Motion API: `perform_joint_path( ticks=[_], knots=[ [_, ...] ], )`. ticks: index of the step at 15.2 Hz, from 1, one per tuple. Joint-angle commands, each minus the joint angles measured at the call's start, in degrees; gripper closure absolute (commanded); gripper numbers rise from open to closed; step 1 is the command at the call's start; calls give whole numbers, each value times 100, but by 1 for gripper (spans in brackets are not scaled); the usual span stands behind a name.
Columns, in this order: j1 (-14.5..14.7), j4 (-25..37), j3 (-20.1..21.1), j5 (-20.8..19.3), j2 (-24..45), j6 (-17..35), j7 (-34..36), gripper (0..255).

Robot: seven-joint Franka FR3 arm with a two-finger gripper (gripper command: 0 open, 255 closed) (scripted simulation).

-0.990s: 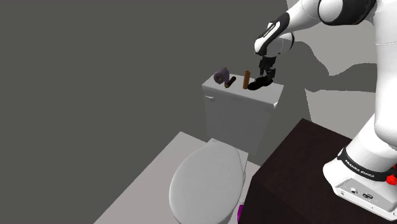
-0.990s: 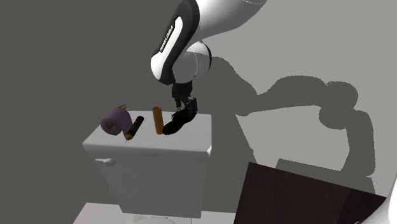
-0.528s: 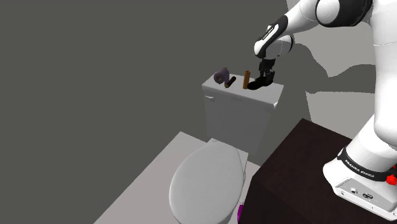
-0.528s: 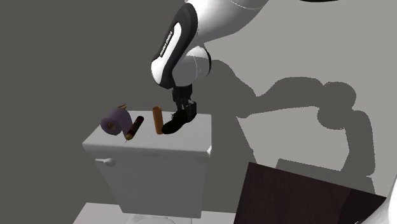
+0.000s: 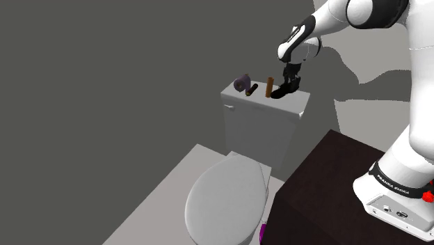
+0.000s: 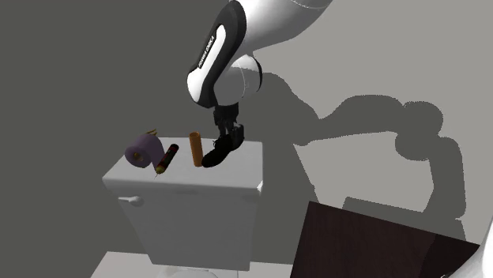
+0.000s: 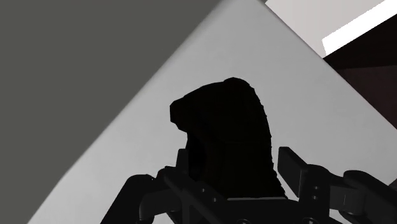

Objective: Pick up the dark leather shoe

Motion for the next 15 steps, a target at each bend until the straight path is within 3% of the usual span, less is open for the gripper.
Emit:
perform_joint_path(
  ticks=[1,15],
  knots=[
    [35,-3,-41,-54,-97,-91,29,255],
    [211,179,-275,-407,-674,-803,215,255]
  ],
)
